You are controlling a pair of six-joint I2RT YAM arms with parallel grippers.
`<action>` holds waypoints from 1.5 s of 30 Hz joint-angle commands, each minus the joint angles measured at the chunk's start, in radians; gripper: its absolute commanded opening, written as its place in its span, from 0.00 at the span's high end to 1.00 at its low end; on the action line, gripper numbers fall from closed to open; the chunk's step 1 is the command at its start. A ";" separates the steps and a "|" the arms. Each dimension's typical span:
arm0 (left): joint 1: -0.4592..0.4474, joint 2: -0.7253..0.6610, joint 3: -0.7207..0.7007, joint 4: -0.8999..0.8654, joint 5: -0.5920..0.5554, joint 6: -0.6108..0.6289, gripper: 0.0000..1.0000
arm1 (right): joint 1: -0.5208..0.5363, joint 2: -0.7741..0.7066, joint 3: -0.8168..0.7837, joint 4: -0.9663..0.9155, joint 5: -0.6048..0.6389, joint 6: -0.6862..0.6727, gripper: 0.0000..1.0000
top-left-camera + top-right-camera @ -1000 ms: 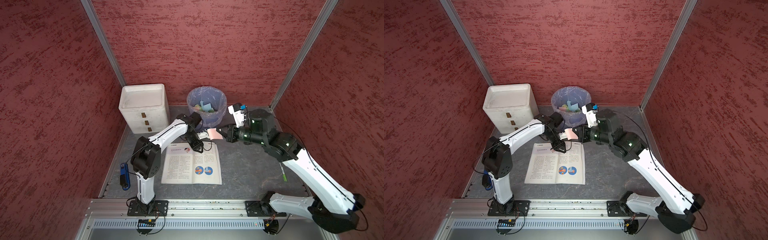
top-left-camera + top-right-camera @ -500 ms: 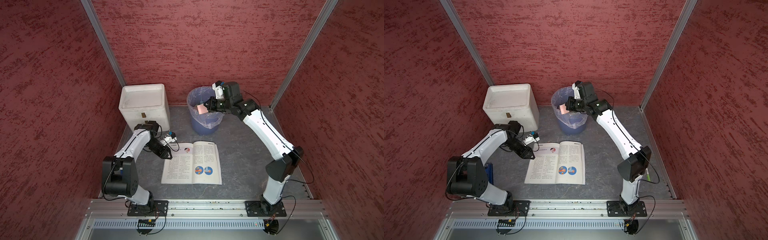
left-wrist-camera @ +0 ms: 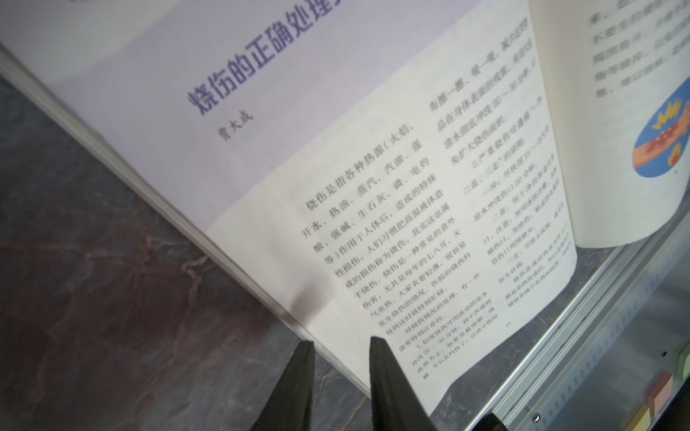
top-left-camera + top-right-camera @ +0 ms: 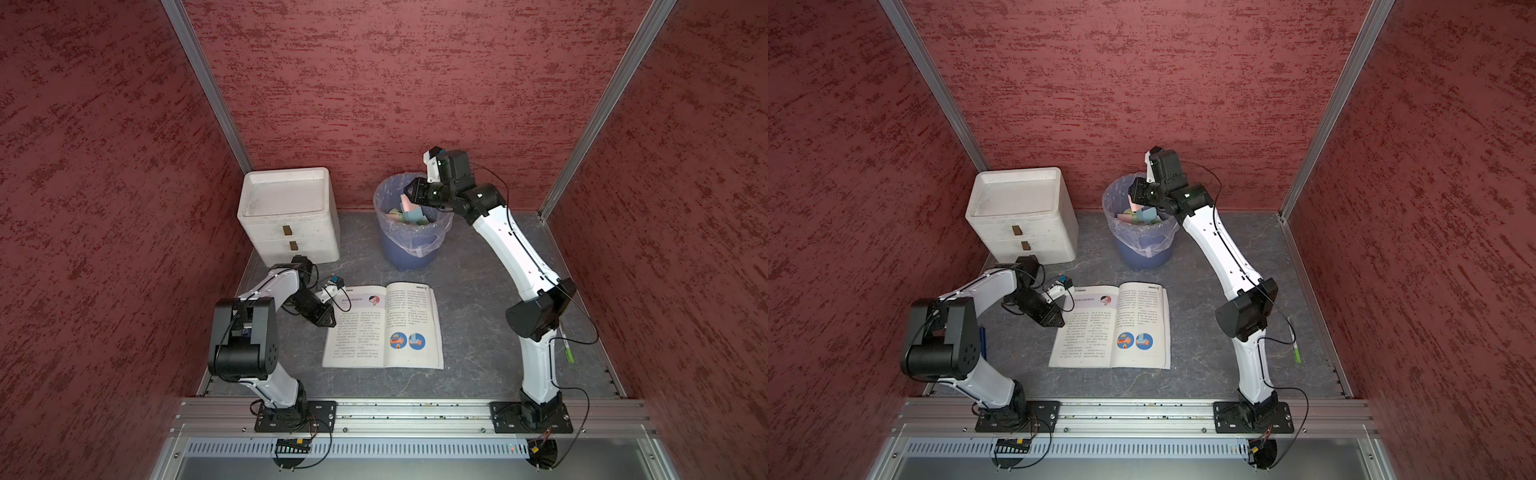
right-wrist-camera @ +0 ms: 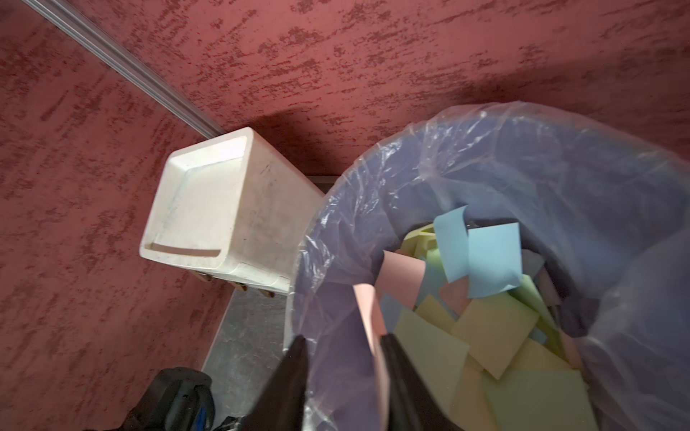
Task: Peel off the used sticky note
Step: Place the note in the trash bin, then close the book at the center of the board.
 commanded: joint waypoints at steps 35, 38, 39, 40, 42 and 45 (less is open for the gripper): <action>-0.218 0.105 -0.001 0.139 -0.086 -0.107 0.82 | 0.092 -0.924 -1.726 0.444 -0.007 0.541 0.01; -0.233 0.104 0.001 0.133 -0.090 -0.114 0.83 | 0.092 -0.906 -1.783 0.480 -0.038 0.578 0.01; -0.235 0.103 0.001 0.131 -0.088 -0.114 0.83 | 0.093 -0.901 -1.799 0.494 -0.047 0.590 0.01; -0.237 0.101 0.002 0.129 -0.090 -0.114 0.84 | 0.092 -0.897 -1.811 0.514 -0.056 0.601 0.02; -0.240 0.098 0.001 0.125 -0.089 -0.114 0.84 | 0.093 -0.882 -1.841 0.556 -0.080 0.623 0.02; -0.243 0.096 0.001 0.124 -0.090 -0.113 0.84 | 0.092 -0.841 -1.866 0.591 -0.099 0.638 0.01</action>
